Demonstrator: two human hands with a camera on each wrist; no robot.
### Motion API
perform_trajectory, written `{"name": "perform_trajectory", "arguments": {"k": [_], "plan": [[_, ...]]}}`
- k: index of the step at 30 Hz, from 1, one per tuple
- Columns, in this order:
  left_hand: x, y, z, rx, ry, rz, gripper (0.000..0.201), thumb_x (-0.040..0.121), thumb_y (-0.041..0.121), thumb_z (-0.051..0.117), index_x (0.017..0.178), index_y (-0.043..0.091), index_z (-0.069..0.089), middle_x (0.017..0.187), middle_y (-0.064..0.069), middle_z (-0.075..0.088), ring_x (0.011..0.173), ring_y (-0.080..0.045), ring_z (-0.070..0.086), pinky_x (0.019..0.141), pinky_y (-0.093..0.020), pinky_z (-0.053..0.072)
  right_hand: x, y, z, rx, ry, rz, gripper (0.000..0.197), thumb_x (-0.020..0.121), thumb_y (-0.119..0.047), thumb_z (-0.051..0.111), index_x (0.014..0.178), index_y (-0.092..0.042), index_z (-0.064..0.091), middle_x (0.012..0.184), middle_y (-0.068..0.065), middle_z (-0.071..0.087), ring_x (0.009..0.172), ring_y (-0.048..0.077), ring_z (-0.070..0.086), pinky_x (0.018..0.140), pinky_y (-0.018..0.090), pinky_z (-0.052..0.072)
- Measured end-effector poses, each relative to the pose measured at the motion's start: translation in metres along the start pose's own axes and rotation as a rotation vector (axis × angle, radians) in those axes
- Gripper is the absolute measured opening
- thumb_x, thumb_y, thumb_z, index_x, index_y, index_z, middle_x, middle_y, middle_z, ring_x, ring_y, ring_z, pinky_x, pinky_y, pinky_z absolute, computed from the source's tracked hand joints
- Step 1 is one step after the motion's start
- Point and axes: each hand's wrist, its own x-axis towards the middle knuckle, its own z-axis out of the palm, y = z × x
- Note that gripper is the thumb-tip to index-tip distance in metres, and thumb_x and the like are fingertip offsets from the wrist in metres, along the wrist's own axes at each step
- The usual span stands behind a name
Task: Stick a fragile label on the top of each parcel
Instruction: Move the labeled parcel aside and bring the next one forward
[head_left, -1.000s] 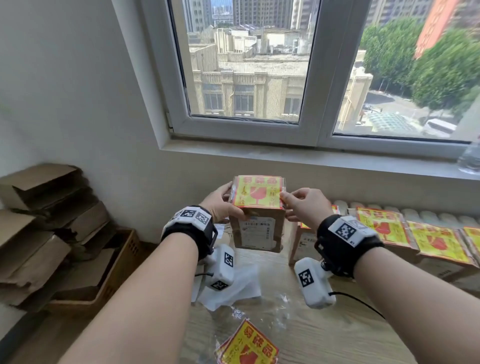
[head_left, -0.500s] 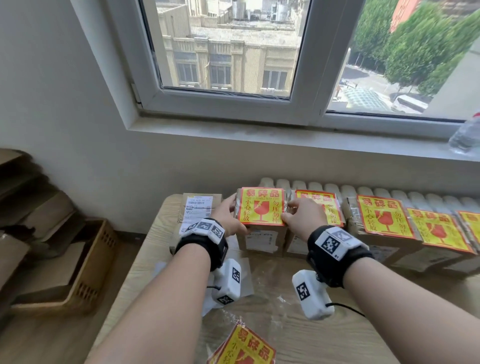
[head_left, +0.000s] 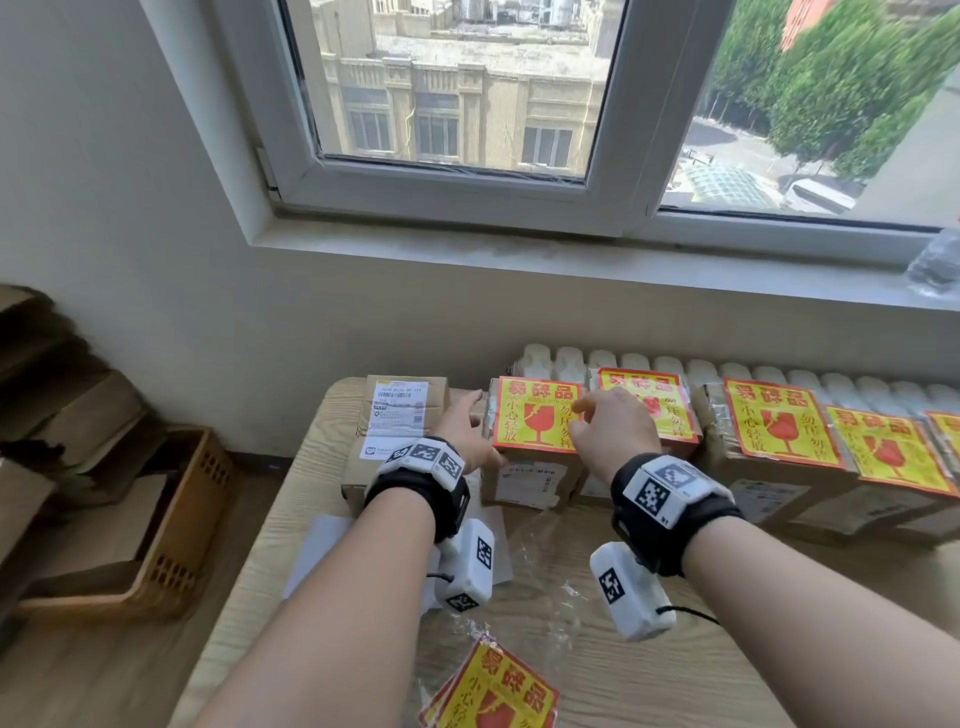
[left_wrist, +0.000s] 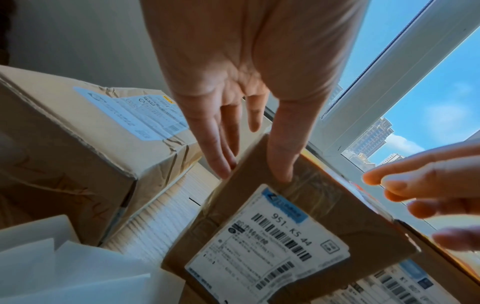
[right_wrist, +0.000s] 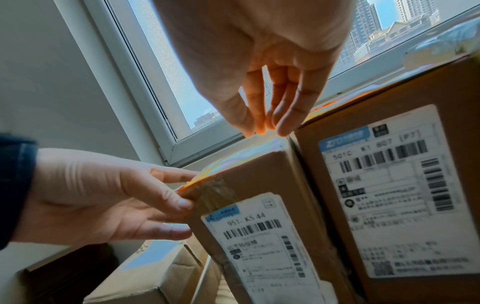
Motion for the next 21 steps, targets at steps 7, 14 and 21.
{"name": "perform_trajectory", "arguments": {"k": [7, 14, 21], "plan": [[0.005, -0.017, -0.043, 0.022, 0.131, -0.049, 0.066, 0.076, -0.009, 0.064, 0.135, 0.017, 0.051, 0.123, -0.005, 0.059, 0.111, -0.021, 0.058, 0.097, -0.037, 0.05, 0.006, -0.05, 0.015, 0.26, -0.037, -0.081, 0.024, 0.087, -0.014, 0.053, 0.098, -0.019, 0.074, 0.099, 0.003, 0.073, 0.091, 0.022, 0.068, 0.09, 0.039, 0.054], [0.012, -0.056, -0.09, 0.004, 0.328, -0.141, 0.048, 0.082, 0.003, 0.059, 0.128, 0.019, 0.056, 0.128, -0.005, 0.059, 0.114, -0.024, 0.058, 0.097, -0.033, 0.048, 0.011, -0.095, 0.067, 0.375, -0.188, -0.163, 0.024, 0.084, -0.006, 0.051, 0.088, -0.019, 0.071, 0.094, 0.008, 0.074, 0.091, 0.025, 0.07, 0.089, 0.043, 0.054], [0.022, -0.088, -0.101, 0.017, 0.384, -0.224, 0.057, 0.085, 0.007, 0.061, 0.139, 0.016, 0.045, 0.137, -0.007, 0.053, 0.123, -0.026, 0.051, 0.097, -0.029, 0.04, 0.011, -0.121, 0.096, 0.132, -0.275, -0.191, 0.04, 0.09, -0.009, 0.046, 0.128, -0.01, 0.059, 0.126, 0.009, 0.063, 0.116, 0.025, 0.058, 0.1, 0.035, 0.046]]}}
